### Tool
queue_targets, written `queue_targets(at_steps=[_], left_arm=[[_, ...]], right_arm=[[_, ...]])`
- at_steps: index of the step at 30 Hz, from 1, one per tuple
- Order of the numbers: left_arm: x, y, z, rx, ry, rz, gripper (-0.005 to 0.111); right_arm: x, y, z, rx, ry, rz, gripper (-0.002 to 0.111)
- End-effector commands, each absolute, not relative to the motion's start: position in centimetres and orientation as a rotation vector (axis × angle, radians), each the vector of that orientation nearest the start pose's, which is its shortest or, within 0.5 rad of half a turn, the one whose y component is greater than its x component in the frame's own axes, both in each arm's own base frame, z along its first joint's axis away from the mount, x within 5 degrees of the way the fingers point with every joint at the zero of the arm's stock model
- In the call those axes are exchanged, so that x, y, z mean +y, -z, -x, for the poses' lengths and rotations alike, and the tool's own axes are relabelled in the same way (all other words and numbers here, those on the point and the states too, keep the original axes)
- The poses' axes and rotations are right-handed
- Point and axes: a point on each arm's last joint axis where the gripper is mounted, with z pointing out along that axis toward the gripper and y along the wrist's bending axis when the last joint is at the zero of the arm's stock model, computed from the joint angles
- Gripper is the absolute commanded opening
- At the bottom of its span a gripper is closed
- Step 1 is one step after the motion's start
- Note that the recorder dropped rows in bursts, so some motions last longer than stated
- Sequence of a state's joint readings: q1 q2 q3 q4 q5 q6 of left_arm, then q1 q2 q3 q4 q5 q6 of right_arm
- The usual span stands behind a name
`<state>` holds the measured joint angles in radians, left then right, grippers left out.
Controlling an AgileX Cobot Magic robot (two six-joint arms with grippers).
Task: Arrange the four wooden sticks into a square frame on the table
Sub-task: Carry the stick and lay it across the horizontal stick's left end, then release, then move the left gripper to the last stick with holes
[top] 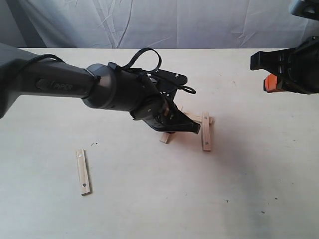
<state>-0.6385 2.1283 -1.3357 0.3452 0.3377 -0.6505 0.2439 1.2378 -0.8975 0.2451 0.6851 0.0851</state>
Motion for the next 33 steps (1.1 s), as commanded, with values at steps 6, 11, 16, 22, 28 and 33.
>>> queue_targets(at_steps=[6,11,16,22,28,33], left_arm=[[-25.1,-11.9,-35.5,2.587,0.229,-0.329,0.020],[-25.1,-12.0,-35.5,2.596,0.220,-0.323,0.035],[-24.6,-14.0,-35.7,2.602,0.112,-0.360,0.036],[-22.8,-18.1,-35.3,2.597,0.013,-0.410,0.026],[-20.2,-21.6,-33.5,2.603,-0.075,-0.382,0.003],[-16.5,-21.6,-31.0,2.658,-0.115,-0.289,0.000]], right_arm=[[7.2,-29.0,-23.6,2.513,-0.403,0.025,0.000],[7.2,-29.0,-23.6,2.513,-0.403,0.025,0.000],[7.2,-29.0,-23.6,2.513,-0.403,0.025,0.000],[7.2,-29.0,-23.6,2.513,-0.403,0.025,0.000],[7.2,-29.0,-23.5,2.519,-0.403,0.026,0.000],[7.2,-28.9,-23.5,2.522,-0.402,0.027,0.000]])
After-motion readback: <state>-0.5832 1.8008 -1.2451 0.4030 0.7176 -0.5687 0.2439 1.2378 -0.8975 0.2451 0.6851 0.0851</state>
